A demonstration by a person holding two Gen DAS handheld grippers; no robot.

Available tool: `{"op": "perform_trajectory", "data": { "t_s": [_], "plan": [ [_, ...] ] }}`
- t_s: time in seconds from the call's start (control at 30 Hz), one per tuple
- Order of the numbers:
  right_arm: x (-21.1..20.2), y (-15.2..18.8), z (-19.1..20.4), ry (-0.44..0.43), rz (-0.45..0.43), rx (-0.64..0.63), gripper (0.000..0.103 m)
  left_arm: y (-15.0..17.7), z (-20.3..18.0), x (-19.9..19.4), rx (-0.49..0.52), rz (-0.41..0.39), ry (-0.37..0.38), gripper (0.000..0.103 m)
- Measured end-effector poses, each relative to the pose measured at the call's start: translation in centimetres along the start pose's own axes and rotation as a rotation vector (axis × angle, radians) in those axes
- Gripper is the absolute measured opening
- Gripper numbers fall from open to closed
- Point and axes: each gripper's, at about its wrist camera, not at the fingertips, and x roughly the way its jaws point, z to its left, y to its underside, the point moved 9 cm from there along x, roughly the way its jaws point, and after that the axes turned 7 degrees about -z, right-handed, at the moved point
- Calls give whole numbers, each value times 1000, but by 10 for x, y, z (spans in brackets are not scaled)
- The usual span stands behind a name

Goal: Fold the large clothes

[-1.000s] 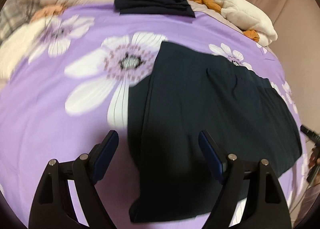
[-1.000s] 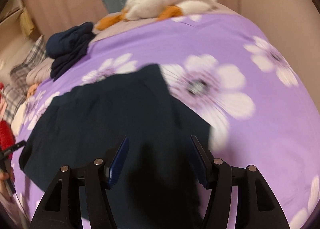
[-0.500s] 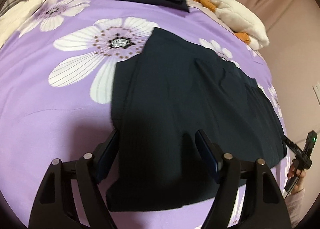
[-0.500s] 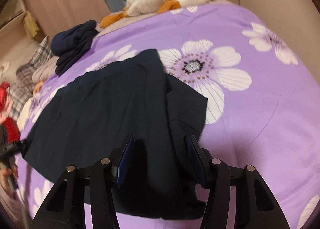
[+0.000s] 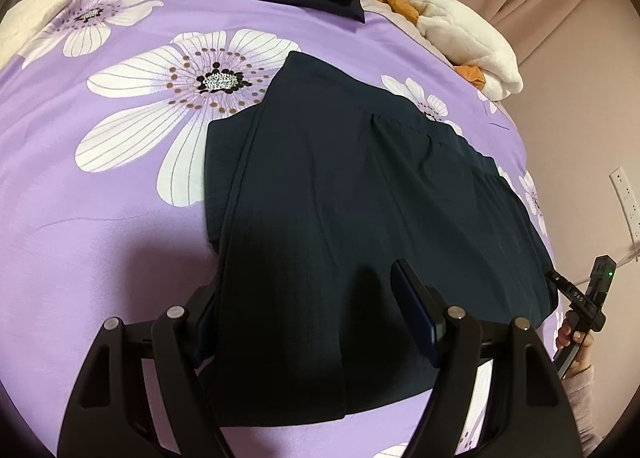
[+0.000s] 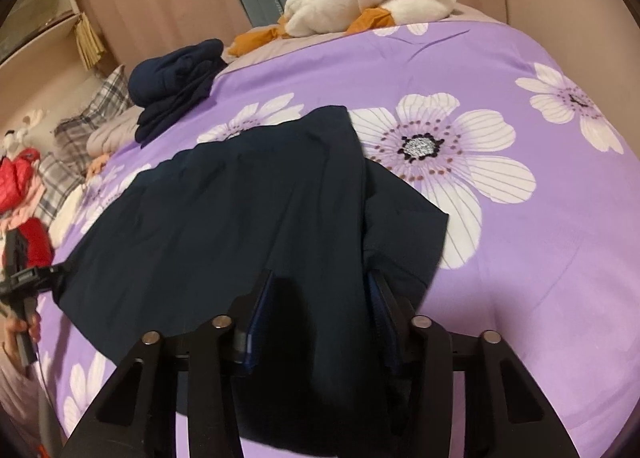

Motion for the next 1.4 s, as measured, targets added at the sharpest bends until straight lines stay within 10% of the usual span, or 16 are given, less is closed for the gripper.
{"op": "perform_trajectory", "data": {
  "t_s": [0.1,0.4,0.7,0.93,1.2,1.4],
  "plan": [
    [-1,7,0,23,31,-36,10,2,-1,1,14,9,-7,73],
    [-59,30,2,-152,-28,61,6,1,5,-10,-5,-8,2,70],
    [-41,31,-12,-51,14,93,8,-2,6,-24,14,-33,-53,71],
    [-75,-13,2,40,-159,-8,13,-9,-17,-43,152,-83,-71,71],
    [-8,7,28,79,-2,-130,13,12,-42,12,306,-10,-115,71],
    [13,14,-3,165,37,-109,13,2,-15,30,231,4,-149,70]
  ]
}}
